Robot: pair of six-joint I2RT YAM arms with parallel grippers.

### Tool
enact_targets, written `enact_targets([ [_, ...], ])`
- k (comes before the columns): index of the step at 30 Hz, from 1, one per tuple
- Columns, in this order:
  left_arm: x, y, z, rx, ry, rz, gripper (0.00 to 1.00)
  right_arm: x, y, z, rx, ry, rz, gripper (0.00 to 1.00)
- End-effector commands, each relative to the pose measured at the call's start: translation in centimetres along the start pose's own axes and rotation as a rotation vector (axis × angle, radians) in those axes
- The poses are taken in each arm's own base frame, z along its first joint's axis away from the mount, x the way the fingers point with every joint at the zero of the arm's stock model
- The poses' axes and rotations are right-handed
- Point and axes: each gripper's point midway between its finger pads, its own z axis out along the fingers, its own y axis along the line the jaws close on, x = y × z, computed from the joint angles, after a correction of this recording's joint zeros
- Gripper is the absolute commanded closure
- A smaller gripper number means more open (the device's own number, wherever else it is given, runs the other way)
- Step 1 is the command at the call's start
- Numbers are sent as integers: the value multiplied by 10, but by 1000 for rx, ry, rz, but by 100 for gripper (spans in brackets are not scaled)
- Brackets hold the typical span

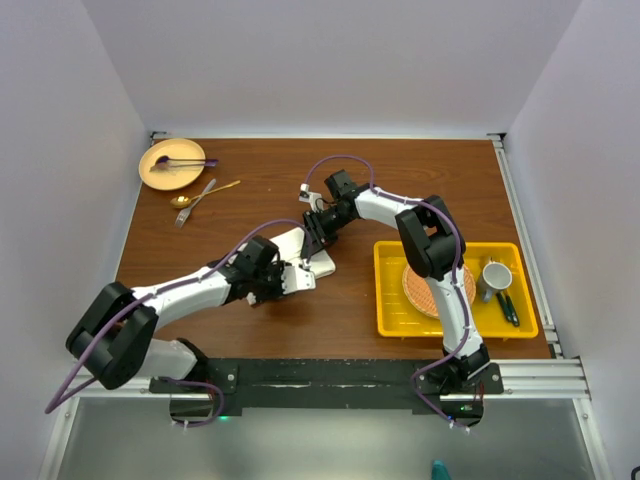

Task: Fold the napkin into a case and place the utensils inside
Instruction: Pick up the 2/3-rectangle-folded napkin from the center of the board.

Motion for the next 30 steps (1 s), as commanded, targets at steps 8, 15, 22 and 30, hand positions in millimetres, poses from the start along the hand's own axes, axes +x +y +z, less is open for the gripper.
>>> enact_targets([
  [8, 25, -12, 12, 41, 99, 23, 100, 35, -60, 12, 200, 85, 55, 69],
  [15, -17, -11, -16, 231, -74, -151, 100, 37, -55, 5, 204, 88, 8, 69],
  [22, -38, 33, -33, 362, -225, -374, 100, 41, -59, 3, 211, 105, -30, 69],
  [30, -17, 54, -23, 505, -267, -621, 100, 38, -59, 3, 208, 105, -36, 69],
])
